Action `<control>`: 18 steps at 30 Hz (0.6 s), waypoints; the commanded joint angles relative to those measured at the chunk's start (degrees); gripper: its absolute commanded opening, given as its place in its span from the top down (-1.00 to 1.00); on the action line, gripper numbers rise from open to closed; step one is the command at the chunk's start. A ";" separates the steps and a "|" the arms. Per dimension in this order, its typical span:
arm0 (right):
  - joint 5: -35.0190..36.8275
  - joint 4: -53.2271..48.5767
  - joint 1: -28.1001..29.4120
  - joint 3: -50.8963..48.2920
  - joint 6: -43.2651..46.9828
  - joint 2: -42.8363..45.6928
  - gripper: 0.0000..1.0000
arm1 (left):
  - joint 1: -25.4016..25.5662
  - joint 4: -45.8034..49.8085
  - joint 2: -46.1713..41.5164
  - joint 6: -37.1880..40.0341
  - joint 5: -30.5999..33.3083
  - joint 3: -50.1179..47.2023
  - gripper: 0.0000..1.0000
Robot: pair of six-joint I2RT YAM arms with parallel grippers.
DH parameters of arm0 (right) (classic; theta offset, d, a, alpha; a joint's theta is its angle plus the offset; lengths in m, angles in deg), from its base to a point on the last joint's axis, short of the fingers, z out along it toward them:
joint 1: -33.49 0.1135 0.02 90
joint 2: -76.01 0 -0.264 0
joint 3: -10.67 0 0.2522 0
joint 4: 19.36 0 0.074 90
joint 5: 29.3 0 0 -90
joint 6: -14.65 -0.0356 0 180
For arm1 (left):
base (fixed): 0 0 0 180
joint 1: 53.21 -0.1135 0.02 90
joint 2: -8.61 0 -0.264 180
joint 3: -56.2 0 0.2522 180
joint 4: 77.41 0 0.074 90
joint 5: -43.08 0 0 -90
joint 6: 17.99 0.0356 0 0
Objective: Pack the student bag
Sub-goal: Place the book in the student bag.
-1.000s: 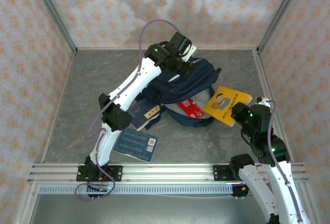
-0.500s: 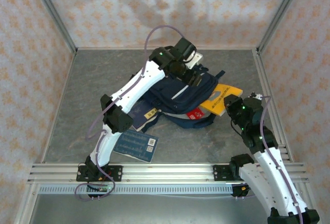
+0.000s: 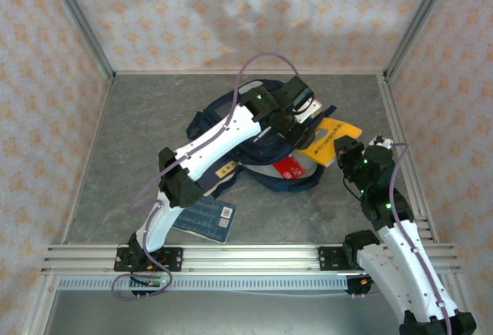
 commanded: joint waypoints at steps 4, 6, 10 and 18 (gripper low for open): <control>-2.91 11.04 0.04 0.82 -2.27 1.74 1.00 | 0.17 -0.41 5.72 -0.04 3.04 3.29 -0.07; -2.98 11.17 0.03 0.64 -2.45 1.75 1.00 | 0.19 -0.56 6.54 -0.33 2.60 3.70 0.05; -2.91 11.15 0.04 0.37 -2.46 1.77 1.00 | 0.20 -0.50 7.30 -0.20 2.44 3.96 0.77; -1.78 7.69 0.02 -1.58 -1.22 3.29 1.00 | -0.65 0.38 2.57 1.58 7.48 4.21 1.00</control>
